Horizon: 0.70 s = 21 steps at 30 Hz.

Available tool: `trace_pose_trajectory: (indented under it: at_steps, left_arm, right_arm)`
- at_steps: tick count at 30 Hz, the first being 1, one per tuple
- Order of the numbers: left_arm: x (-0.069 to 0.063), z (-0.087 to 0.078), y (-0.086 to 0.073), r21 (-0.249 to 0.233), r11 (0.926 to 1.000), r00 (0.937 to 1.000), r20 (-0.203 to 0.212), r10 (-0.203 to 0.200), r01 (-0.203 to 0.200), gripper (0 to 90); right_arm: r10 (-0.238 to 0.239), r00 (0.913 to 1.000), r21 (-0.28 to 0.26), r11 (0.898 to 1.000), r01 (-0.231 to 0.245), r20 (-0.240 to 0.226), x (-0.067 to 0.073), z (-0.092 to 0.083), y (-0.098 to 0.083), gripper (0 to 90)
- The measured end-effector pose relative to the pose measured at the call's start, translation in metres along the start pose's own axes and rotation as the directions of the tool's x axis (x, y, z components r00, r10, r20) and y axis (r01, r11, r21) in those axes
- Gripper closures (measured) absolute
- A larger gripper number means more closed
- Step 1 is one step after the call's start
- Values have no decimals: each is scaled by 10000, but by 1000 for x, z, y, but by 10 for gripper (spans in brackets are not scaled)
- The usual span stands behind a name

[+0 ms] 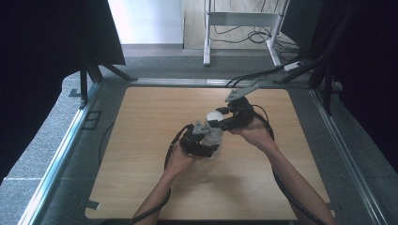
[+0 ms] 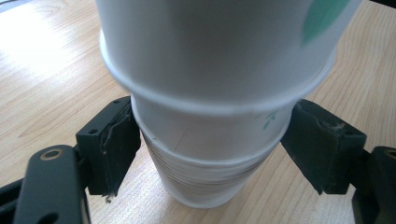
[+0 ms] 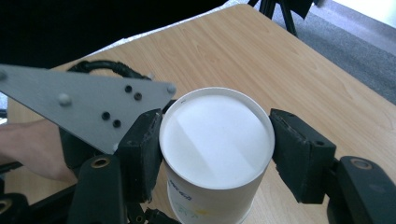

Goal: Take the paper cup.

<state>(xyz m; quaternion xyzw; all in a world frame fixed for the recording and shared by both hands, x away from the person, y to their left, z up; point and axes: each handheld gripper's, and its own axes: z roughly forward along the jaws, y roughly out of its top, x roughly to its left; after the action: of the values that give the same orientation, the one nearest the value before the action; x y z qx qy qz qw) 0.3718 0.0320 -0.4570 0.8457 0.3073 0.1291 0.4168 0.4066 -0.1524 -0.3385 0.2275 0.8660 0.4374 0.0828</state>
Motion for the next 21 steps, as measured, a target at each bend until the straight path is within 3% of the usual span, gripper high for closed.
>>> trace_pose_trajectory:
  at_steps: [14,21]
  left_arm:
    - [1,3,-3,77,10000,10000,33,18,-18,186]
    - [2,2,-3,6,10000,9999,144,18,-18,135]
  right_arm:
    - [-193,9998,-140,9997,192,-86,2,-15,20,376]
    - [-172,9998,-246,9996,170,-84,1,-26,30,376]
